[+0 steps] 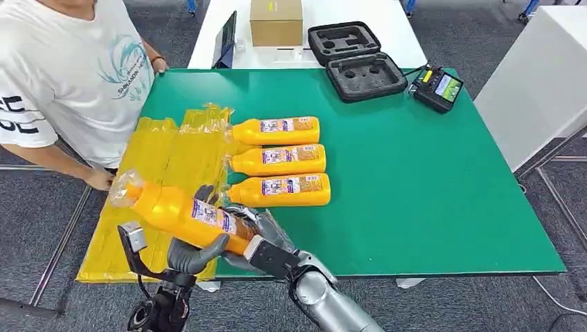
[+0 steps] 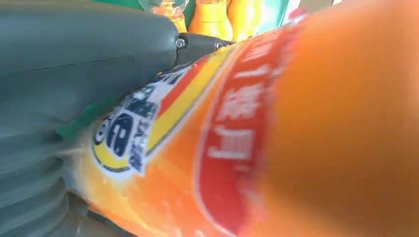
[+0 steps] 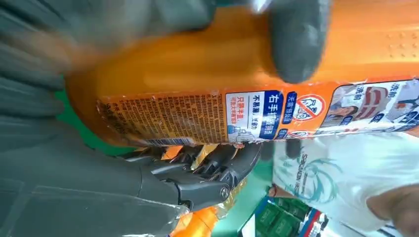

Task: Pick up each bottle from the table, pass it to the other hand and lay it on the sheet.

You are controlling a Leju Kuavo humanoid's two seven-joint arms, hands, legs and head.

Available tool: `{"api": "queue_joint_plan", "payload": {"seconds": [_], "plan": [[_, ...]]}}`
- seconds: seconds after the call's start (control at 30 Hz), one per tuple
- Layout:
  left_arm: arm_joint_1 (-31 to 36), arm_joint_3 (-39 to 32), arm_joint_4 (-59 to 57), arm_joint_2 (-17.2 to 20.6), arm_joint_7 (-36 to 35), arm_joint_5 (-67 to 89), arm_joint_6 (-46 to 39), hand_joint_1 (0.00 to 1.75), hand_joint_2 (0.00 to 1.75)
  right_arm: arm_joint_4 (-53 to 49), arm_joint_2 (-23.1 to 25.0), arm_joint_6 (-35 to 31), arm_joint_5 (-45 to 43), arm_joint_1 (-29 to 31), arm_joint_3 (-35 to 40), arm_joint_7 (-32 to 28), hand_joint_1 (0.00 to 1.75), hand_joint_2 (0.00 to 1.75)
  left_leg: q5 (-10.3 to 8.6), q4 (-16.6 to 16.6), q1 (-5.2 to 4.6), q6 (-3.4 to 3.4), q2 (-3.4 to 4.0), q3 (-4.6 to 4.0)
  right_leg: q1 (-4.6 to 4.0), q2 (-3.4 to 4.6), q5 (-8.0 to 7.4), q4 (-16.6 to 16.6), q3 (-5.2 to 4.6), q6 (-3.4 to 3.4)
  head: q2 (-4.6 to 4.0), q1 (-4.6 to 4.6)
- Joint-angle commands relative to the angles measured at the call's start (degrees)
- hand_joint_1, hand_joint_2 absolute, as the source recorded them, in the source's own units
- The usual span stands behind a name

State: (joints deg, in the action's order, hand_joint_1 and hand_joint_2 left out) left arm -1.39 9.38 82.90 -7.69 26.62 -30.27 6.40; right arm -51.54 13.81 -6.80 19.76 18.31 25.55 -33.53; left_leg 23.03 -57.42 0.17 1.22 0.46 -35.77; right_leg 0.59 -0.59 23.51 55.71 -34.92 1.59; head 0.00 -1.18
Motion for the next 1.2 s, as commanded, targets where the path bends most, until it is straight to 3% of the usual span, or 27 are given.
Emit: {"api": "queue_joint_plan", "payload": {"seconds": [0.03,0.43,0.47,0.5,0.83,0.87,0.9,1.2], "plan": [[3.7,1.0,-1.4,-0.2,0.4,0.9,-0.4,0.0,1.75,4.8,-1.4,-1.1,1.7,-0.4,2.6,2.0,1.75,1.75,0.05,0.0,0.05,-0.04,-0.22,0.22,-0.04,-0.16,0.1,-0.1,0.29,-0.04,0.0,0.02],[6.7,4.9,-3.8,0.0,-1.6,-1.0,-0.3,0.0,1.75,4.6,-0.2,-3.1,3.5,0.9,2.6,4.2,1.75,1.75,0.19,0.0,0.07,-0.08,-0.22,0.43,-0.06,-0.1,0.18,0.0,0.5,-0.11,0.0,0.02],[7.0,6.0,-4.1,0.4,-1.3,-0.1,0.3,0.38,1.75,4.3,-0.1,-3.0,3.4,1.0,2.4,4.2,1.75,1.75,0.05,0.0,0.03,-0.04,-0.18,0.18,-0.03,-0.11,0.05,0.0,0.24,-0.07,0.0,0.02],[7.6,7.5,-4.6,0.7,-1.5,0.6,0.9,1.75,1.75,3.9,0.0,-3.0,3.3,1.1,2.2,4.2,1.75,1.75,0.09,0.0,0.04,-0.05,-0.21,0.26,-0.03,-0.13,0.1,0.0,0.32,-0.08,0.0,0.02],[11.1,7.5,-7.0,0.7,-0.4,2.5,-1.1,1.75,1.75,2.6,-0.1,-4.4,3.8,1.4,1.5,4.5,1.75,1.75,0.05,0.0,0.03,-0.05,-0.27,0.17,-0.02,-0.19,0.08,0.0,0.24,-0.09,0.0,0.02],[11.4,7.0,-7.3,0.6,-0.7,1.3,-0.7,1.75,1.75,2.9,-0.3,-5.7,5.3,1.8,2.1,5.3,0.56,1.75,0.08,0.0,0.06,-0.06,-0.3,0.24,-0.05,-0.21,0.12,0.0,0.32,-0.1,0.0,0.02],[11.5,6.8,-7.5,0.7,-0.6,1.2,-0.8,1.75,1.75,2.9,-0.4,-7.0,6.5,1.8,2.3,6.1,0.0,1.75,0.07,0.0,0.05,-0.06,-0.24,0.24,-0.04,-0.16,0.09,0.0,0.31,-0.09,0.0,0.02],[11.5,5.5,-7.5,1.0,0.3,1.1,-2.0,1.75,1.75,2.0,-0.6,-8.2,6.9,1.7,1.7,6.6,0.0,1.75,0.12,0.0,0.04,-0.06,-0.11,0.31,-0.03,-0.01,0.09,0.0,0.35,-0.1,0.0,0.0]]}}
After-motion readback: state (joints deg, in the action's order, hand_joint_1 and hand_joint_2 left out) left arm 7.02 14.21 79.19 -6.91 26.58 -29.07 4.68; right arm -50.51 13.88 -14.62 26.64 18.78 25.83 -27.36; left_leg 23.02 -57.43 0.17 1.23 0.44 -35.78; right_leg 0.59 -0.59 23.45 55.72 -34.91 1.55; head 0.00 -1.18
